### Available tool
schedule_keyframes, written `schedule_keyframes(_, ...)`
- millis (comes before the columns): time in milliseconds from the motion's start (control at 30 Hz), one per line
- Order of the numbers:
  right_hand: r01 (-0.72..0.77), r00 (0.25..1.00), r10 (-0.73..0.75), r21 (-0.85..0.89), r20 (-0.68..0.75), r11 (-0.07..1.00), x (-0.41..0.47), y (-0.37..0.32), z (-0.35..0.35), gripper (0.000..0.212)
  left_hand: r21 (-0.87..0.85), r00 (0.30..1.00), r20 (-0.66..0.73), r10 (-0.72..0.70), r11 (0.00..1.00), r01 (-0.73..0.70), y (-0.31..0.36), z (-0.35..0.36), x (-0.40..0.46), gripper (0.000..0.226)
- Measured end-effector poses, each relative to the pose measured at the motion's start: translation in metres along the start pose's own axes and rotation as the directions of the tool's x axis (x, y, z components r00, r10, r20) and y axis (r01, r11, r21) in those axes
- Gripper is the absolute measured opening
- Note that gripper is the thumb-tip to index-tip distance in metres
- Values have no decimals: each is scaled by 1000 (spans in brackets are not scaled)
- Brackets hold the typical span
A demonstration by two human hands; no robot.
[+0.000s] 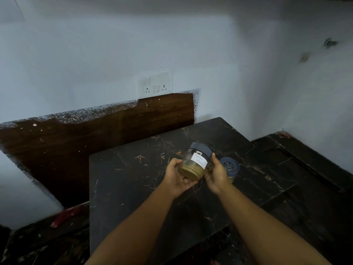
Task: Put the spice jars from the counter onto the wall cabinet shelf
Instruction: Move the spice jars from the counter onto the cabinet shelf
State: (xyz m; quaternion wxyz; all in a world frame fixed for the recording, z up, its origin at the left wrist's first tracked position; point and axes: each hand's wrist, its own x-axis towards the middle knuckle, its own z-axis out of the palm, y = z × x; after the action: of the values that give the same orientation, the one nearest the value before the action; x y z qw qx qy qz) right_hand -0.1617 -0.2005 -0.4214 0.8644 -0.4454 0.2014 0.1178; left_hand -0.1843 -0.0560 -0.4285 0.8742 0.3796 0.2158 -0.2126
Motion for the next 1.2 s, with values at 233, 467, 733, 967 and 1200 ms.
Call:
schedule_keyframes(233,29,971,42,-295,233,955,-18,-27,13,56,11,997,26,73,997,-74,13,27,2,44)
schedule_keyframes(467,308,944,-105,-729,312,611,-8,-52,25,119,116,987,-72,140,985,-131,49,54,22,52)
schedule_keyframes(733,579,807,-418,-703,418,414,40,-137,61,104,329,893,48,447,837,-437,103,129,44,48)
schedule_keyframes(967,792,600,-605,-494,523,358,65,-265,119,96,620,645,135,752,444,-647,198,240,39,44)
schedule_keyframes(1200,926,367,-702,-314,610,211,68,-401,196,94,678,193,398,897,-146,-721,305,329,13,32)
